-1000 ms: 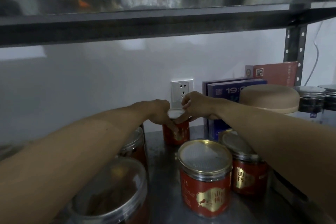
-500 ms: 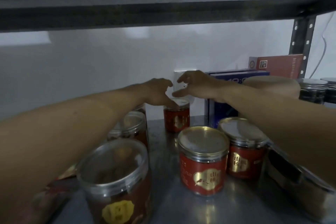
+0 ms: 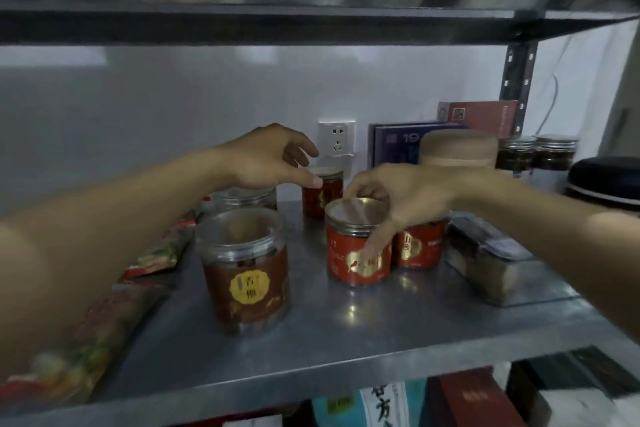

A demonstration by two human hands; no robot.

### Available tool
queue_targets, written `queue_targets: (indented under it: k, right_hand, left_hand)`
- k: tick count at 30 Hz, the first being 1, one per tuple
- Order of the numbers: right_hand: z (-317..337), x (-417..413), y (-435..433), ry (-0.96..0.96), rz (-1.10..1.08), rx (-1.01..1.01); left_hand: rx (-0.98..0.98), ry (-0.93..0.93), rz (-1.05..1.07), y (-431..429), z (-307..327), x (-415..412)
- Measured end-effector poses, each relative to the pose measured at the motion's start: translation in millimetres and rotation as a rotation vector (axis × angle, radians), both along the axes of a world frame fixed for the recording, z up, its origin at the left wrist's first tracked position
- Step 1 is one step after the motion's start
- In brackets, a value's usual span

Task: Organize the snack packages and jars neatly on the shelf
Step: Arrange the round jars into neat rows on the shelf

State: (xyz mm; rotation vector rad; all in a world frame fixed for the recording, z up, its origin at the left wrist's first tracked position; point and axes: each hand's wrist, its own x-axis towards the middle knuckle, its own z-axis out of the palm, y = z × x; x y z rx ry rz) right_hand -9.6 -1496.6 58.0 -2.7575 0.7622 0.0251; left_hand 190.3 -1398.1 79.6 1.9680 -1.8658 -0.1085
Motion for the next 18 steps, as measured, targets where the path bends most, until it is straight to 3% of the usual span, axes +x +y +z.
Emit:
queue_targets:
  k: [6, 11, 15, 18]
  right_hand:
    - [-19.0, -5.1, 13.5, -0.391, -0.095, 0.044]
    - [-13.0, -9.9, 27.9, -0.806, -0.123, 0.156]
    - [-3.0, -9.1, 38.3, -1.072, -0.102, 0.297]
    - [-4.2, -14.2, 34.4, -1.14, -0.08, 0.414]
  left_hand:
    - [-0.028, 0.05, -0.061, 15.3, -14.0, -12.3]
    - [-0.087, 0.228, -0.139, 26.9, -15.8, -35.6]
    - [-0.29, 0.354, -0.117, 28.7, -15.2, -52.1]
    - [-0.417, 0.507, -0.083, 29.0, -14.8, -53.5]
